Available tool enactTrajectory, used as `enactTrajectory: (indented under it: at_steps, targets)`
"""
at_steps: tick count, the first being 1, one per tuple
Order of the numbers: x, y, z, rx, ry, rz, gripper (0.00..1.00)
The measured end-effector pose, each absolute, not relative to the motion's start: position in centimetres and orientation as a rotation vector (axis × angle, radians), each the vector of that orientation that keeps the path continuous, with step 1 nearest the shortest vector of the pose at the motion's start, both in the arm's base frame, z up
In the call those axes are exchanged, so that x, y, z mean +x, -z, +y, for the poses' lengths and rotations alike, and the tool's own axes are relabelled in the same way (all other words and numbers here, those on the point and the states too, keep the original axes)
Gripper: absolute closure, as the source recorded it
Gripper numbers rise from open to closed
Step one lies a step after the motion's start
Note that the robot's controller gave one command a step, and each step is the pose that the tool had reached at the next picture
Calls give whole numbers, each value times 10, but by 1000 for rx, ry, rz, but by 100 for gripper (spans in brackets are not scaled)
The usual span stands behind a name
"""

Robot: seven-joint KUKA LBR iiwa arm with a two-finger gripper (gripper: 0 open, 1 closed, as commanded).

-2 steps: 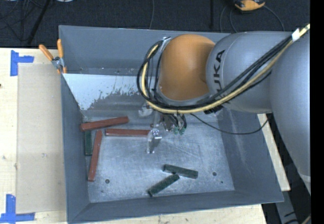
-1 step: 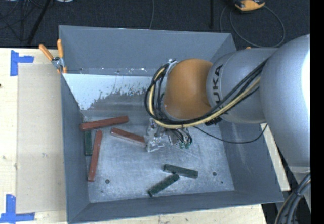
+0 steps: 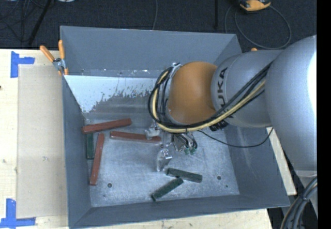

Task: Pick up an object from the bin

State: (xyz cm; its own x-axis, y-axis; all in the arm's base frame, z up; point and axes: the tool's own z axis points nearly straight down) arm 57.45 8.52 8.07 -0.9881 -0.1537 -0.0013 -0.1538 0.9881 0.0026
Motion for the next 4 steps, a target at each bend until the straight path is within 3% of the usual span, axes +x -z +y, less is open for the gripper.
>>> enactTrajectory:
  at_steps: [2,3,4]
  targets:
    - [583,-91,73,-388,-7,3118,0]
    - [617,-80,129,-209,-3,3117,100]
    - [617,-80,129,-209,-3,3117,100]
